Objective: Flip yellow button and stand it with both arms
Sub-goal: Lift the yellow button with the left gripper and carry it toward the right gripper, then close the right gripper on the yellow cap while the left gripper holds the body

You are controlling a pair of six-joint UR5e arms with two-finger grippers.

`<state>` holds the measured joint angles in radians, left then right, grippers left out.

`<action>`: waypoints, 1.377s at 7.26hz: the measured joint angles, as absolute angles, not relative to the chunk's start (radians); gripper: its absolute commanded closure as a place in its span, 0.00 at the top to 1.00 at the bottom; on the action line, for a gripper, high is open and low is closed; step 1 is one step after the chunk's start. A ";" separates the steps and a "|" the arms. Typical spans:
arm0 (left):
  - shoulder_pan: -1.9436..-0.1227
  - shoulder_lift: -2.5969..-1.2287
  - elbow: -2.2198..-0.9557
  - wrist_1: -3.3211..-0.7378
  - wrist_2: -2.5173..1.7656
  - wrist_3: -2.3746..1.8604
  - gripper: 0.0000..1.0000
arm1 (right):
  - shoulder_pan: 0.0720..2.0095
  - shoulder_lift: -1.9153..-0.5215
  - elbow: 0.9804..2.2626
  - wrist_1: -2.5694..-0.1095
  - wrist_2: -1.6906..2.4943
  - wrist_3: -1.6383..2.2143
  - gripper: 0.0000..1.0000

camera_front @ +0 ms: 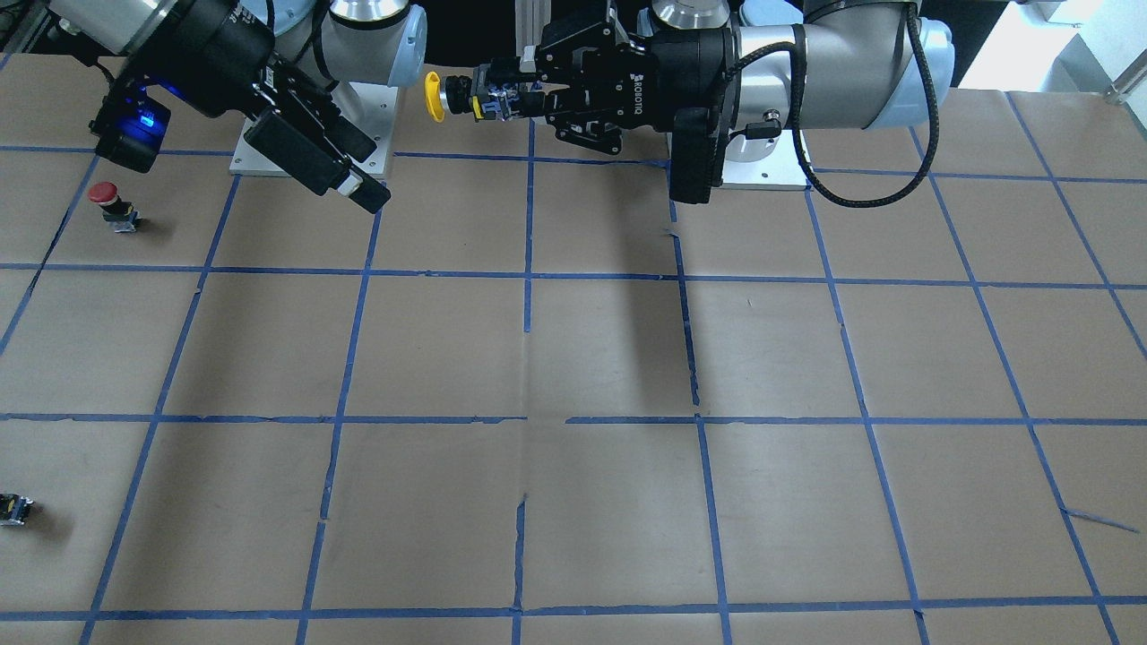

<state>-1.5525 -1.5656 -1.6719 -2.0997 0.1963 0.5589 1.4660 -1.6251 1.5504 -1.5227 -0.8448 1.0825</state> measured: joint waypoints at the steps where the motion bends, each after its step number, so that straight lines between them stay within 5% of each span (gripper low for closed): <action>1: -1.554 -1.565 -1.670 -2.099 0.191 0.559 0.24 | 1.465 -1.636 1.553 -1.524 -0.794 1.150 0.99; 10: -1.563 -1.566 -1.667 -2.097 0.155 0.553 0.24 | 1.473 -1.750 1.653 -1.507 -0.724 1.302 0.99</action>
<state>-1.5628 -1.5663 -1.6669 -2.0970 0.1545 0.5528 1.4729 -1.7499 1.6526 -1.5065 -0.7240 1.3024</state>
